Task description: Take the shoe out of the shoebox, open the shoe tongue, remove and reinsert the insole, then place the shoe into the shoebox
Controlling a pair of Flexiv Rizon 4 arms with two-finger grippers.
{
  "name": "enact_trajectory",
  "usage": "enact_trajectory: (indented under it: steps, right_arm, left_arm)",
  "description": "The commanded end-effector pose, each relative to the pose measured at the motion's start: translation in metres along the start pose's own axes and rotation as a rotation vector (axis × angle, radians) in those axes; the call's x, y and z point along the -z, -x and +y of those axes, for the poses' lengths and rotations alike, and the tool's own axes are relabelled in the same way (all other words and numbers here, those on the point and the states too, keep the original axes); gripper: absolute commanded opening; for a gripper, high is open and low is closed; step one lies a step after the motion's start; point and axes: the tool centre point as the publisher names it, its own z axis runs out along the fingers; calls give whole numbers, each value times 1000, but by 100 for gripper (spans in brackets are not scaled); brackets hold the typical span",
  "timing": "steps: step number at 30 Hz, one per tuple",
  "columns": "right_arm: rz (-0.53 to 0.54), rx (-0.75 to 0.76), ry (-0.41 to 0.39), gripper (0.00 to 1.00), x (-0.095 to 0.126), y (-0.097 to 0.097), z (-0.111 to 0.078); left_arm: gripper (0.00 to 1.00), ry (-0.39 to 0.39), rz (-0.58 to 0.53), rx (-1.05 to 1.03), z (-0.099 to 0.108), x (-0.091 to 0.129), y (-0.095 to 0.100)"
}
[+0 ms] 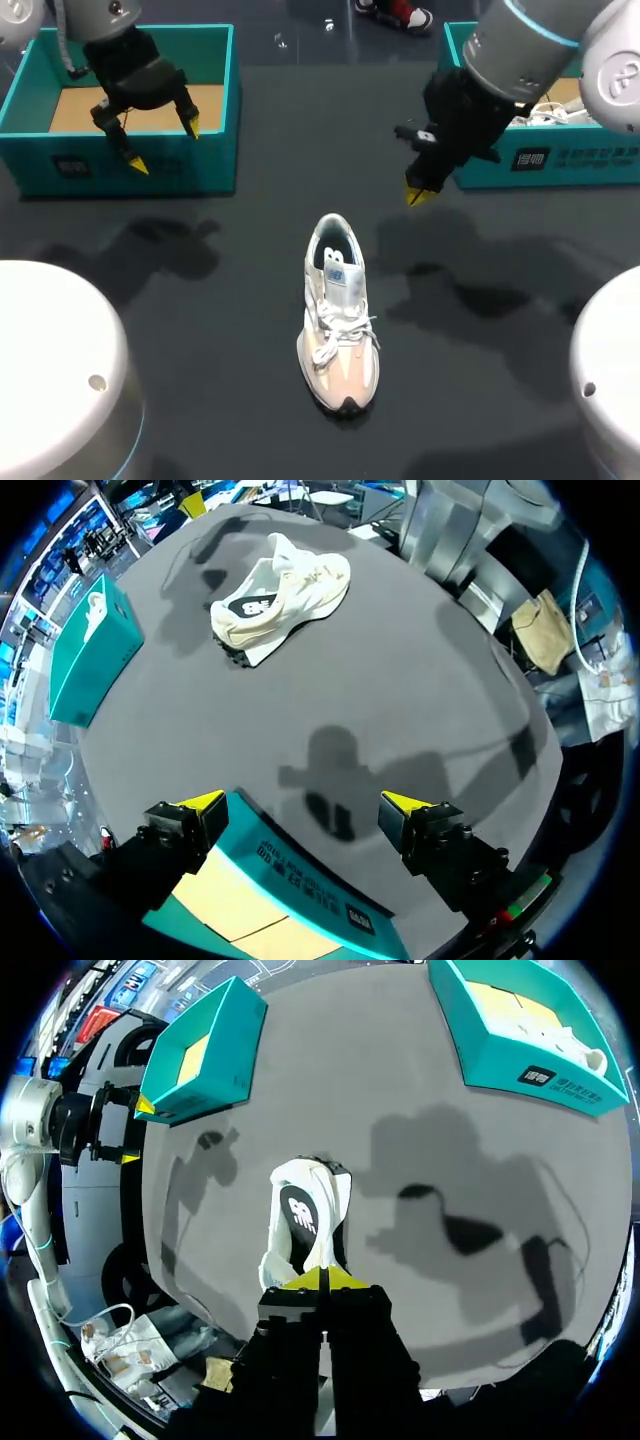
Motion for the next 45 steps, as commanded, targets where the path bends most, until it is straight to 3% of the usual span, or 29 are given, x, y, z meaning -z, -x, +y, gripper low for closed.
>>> enact_trajectory:
  steps: [1, 3, 15, 21, 23, 36, 45]
  right_arm:
    - [-195, -25, 31, 0, -16, -27, -4]
    - [-306, -93, 38, 0, -19, -36, -8]
    - [-306, -93, 38, 0, -19, -36, -8]
    - [-433, -17, 105, 0, -57, -50, 0]
    - [-546, -44, 97, 0, -70, -43, 3]
    - [-523, -35, 92, 0, -71, -37, 3]
    - [-621, 51, 167, 0, -103, -44, 13]
  left_arm:
    - [100, -3, 31, -56, 19, 8, 3]
    - [100, 18, 35, -73, 25, 10, 3]
    - [100, 18, 35, -73, 25, 10, 3]
    - [100, 18, 35, -73, 25, 10, 3]
    - [100, 18, 35, -73, 25, 10, 3]
    - [100, 18, 35, -73, 25, 10, 3]
    - [100, 18, 35, -73, 25, 10, 3]
